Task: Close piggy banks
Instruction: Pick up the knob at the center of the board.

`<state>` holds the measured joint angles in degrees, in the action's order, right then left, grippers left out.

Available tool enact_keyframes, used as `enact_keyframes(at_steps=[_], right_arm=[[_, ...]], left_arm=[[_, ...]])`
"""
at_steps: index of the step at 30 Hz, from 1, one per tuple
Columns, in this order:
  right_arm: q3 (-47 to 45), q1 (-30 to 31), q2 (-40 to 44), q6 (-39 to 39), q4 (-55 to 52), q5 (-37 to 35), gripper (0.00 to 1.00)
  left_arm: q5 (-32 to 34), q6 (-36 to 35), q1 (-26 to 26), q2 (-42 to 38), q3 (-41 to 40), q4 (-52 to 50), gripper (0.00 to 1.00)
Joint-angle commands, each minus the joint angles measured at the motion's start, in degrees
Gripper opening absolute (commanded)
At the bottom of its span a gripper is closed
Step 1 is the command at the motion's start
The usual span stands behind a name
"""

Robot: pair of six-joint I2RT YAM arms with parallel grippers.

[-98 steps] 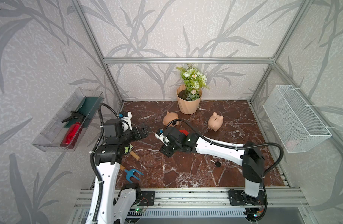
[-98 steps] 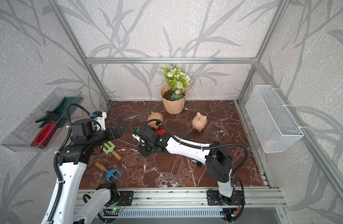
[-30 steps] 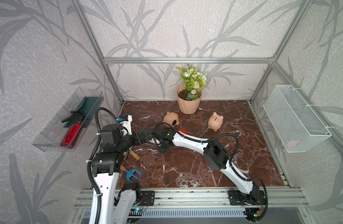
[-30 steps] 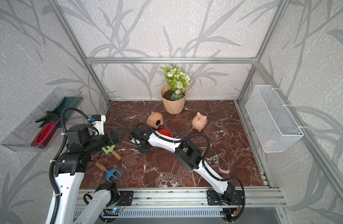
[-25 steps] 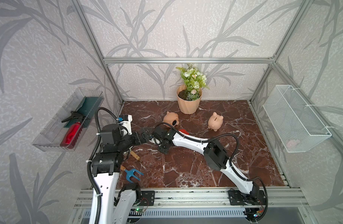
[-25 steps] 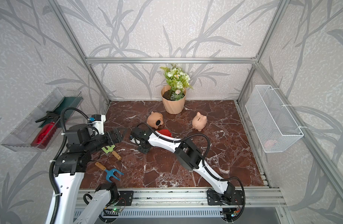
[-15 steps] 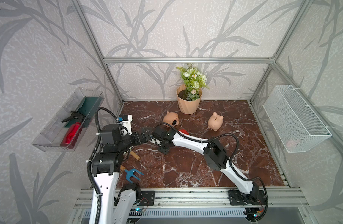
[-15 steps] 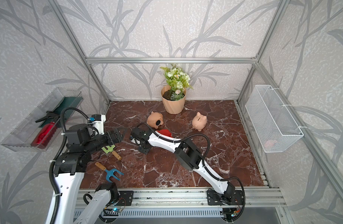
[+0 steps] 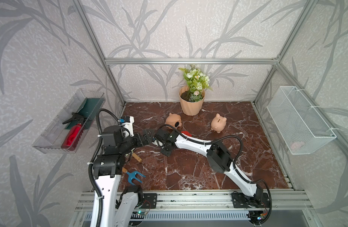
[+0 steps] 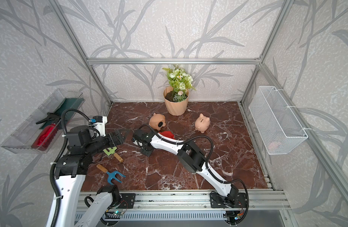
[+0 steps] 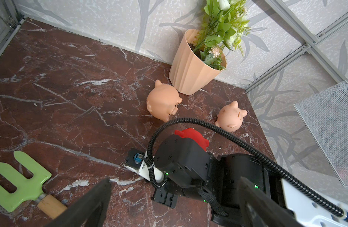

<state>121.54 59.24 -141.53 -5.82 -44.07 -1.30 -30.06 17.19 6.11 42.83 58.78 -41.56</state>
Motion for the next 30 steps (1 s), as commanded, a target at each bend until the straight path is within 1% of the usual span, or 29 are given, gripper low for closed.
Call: enact_keyframes(at_steps=[1, 7, 8, 9, 13, 18, 26, 30], right_arm=[[-3.9, -0.3, 1.6, 1.6, -1.8, -0.1, 0.0], [-8.7, -0.3, 6.2, 3.5, 1.3, 1.3, 0.0], [-10.0, -1.8, 7.3, 3.8, 2.3, 1.7, 0.0], [-11.3, -2.1, 8.4, 4.0, 3.2, 2.2, 0.0], [-16.3, -2.6, 13.1, 4.8, 6.3, 3.9, 0.0], [-22.1, -2.9, 19.2, 5.4, 7.3, 5.2, 0.0], [-35.6, -3.1, 32.8, 6.6, 10.5, 5.5, 0.0], [-40.7, -4.3, 39.6, 7.8, 11.6, 5.7, 0.0]], left_arm=[[-0.5, 0.6, 0.2, -0.5, 1.8, 0.8, 0.99], [-0.5, 0.7, 0.3, -0.6, 1.7, 0.8, 1.0], [-0.5, 0.7, 0.3, -0.6, 1.5, 0.9, 0.99], [-0.6, 0.7, 0.3, -0.6, 1.5, 0.9, 0.99], [-0.8, 0.6, 0.2, -0.8, 0.9, 0.9, 0.99], [-0.7, 0.5, 0.3, -1.2, 0.5, 1.0, 0.99], [-1.0, 0.8, 0.3, -1.3, -0.4, 1.8, 0.99], [-1.7, 1.6, 0.3, -1.0, -1.3, 3.2, 0.99]])
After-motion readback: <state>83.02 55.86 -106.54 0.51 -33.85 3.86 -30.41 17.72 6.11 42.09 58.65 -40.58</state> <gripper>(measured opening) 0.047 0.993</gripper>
